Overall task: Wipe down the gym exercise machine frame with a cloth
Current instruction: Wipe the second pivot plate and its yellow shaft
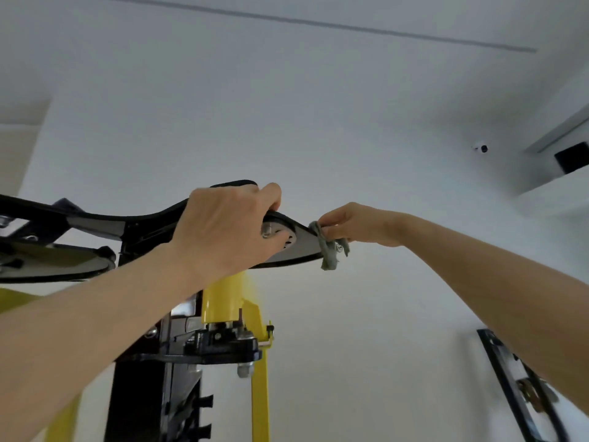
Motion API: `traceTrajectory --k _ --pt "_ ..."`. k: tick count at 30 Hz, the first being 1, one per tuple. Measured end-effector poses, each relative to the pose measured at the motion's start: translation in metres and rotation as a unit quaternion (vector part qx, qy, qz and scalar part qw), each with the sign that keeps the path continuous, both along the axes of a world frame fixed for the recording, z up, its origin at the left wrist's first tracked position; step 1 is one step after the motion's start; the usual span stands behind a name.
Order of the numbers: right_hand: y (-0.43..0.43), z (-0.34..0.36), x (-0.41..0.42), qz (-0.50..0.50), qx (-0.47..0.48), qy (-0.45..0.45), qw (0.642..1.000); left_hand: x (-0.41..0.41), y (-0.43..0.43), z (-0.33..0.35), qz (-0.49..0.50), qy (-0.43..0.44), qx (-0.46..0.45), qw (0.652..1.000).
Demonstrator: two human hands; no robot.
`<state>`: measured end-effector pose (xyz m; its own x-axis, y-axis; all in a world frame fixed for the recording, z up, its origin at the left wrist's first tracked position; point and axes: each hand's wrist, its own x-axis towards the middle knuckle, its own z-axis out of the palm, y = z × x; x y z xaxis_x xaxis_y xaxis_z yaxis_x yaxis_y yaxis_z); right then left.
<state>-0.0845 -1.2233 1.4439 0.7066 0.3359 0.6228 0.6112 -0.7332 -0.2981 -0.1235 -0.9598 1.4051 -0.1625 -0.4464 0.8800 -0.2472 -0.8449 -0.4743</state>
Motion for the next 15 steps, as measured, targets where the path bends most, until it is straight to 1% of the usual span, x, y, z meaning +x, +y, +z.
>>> traceTrajectory --k 2,5,7,9,11,13,15 --pt "-0.008 0.0 0.006 0.035 -0.004 0.01 0.999 0.0 -0.013 0.002 0.049 -0.036 0.039 0.997" --pt "-0.021 0.0 0.019 0.091 -0.005 0.02 0.996 0.006 -0.041 0.004 0.138 -0.048 0.1 0.984" --pt "-0.027 0.0 0.031 0.112 -0.001 -0.007 0.994 0.012 -0.06 0.004 0.2 -0.056 0.123 0.97" --pt "-0.034 0.0 0.041 0.112 -0.003 -0.058 0.992 0.018 -0.078 0.002 0.246 -0.056 0.129 0.959" --pt "-0.044 0.0 0.05 0.103 -0.017 -0.1 0.99 0.025 -0.091 0.0 0.269 -0.045 0.122 0.954" --pt "-0.055 -0.001 0.061 0.098 -0.018 -0.123 0.987 0.03 -0.099 0.0 0.279 -0.036 0.107 0.954" --pt "-0.062 -0.002 0.072 0.113 0.005 -0.137 0.984 0.034 -0.102 0.0 0.287 -0.018 0.087 0.954"
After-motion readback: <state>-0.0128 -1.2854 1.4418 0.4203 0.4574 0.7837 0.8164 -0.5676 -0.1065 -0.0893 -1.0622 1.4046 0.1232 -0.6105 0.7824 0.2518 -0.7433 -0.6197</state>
